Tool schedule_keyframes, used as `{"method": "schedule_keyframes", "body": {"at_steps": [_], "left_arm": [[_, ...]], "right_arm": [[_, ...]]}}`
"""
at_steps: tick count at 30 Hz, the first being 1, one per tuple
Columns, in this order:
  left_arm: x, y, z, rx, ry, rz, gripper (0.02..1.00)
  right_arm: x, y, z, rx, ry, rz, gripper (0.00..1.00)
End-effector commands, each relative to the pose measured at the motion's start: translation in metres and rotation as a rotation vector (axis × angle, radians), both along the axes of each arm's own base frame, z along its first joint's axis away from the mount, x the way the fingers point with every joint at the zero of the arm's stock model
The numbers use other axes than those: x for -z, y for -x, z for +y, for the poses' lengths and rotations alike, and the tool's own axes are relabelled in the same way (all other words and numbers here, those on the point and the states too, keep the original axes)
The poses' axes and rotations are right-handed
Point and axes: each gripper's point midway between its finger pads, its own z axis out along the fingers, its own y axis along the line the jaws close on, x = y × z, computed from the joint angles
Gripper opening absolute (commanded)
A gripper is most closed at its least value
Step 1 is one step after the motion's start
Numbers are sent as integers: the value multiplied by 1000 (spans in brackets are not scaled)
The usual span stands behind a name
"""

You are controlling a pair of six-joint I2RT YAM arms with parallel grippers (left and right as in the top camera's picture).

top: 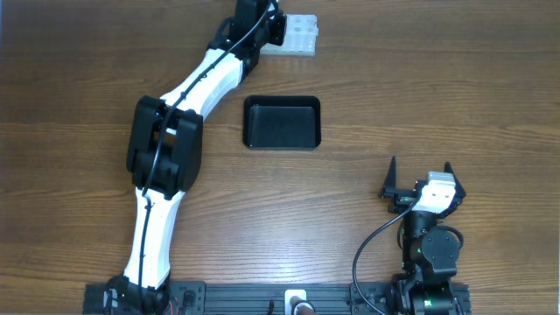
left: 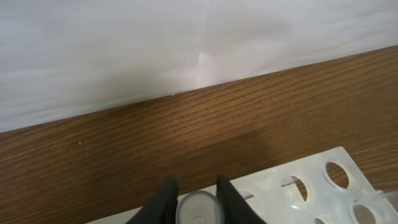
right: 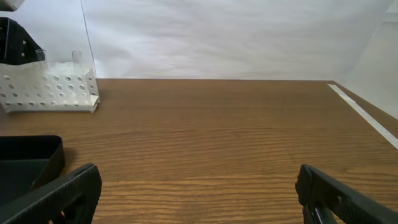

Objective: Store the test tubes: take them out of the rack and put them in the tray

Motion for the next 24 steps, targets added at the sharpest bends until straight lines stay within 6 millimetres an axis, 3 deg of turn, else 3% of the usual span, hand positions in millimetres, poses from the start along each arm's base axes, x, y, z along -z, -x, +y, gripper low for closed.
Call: {"method": "schedule_keyframes", "body": {"at_steps": [1,12,15,16,24], "left_arm": [[-2,-6,-1,11,7,-14,165],[-3,-5,-3,16,9,-16,104],[-14,-5,-3,17,15,-31,102],[-21,-5,-3,17,18,-40,99],[-143,9,7,4,46,-218,95]], "right_arm": [[3,0,-4,19,-9,1,991],[2,0,-4,19,-9,0,993],[3,0,-4,19,-9,1,991],[3,0,-4,19,-9,1,991],[3,0,-4,19,-9,1,991]]}}
